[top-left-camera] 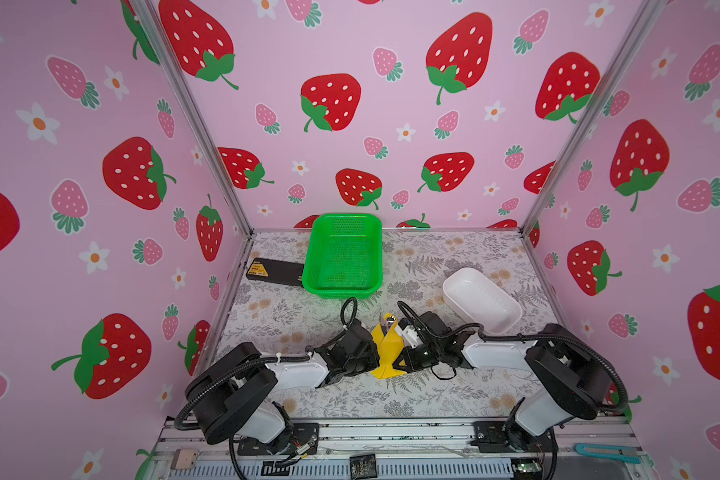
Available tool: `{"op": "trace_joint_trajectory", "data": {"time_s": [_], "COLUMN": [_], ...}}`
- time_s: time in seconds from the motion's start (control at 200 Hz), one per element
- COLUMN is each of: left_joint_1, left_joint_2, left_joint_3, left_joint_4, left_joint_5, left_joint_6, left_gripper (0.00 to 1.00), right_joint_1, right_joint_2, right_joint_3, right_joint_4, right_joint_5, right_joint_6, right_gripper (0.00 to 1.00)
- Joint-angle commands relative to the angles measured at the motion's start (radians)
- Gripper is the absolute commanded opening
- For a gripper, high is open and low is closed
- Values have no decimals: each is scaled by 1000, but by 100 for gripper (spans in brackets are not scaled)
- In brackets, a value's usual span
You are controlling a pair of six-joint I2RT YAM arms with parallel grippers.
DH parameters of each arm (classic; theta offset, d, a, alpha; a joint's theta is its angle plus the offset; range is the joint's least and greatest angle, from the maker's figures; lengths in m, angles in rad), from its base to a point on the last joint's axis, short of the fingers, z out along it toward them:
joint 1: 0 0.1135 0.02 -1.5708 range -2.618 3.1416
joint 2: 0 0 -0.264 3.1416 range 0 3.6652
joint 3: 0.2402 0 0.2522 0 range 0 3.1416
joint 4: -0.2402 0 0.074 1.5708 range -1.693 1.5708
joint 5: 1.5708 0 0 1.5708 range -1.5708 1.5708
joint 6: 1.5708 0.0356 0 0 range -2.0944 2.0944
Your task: Place the utensils on the paper napkin and roll it up
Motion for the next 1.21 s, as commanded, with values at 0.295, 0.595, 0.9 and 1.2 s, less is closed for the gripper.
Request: {"op": "trace_joint_trajectory", "data": {"time_s": [0.295,0.595,0.9,1.2], "left_joint_1": [3,4,26,80], "left_joint_2": [-48,-175,-348,-349], "left_joint_3": [24,13,0,-50], "left_joint_4": [-94,-226,-487,-405], "left_joint_5": [-31,-100,-242,-148], "left_joint_6": [30,35,19,-6], "left_gripper": [0,15,47,49], "right_joint_1": [12,12,13,12], "right_joint_2": [50,36,33,27], "right_joint_3": [-22,-18,-16,-23], "right_joint_4": [-14,-4,-3,9], "right_joint_5": [75,77,80,85], "right_joint_6": [16,32,43,54], "right_gripper": [9,9,9,9]}}
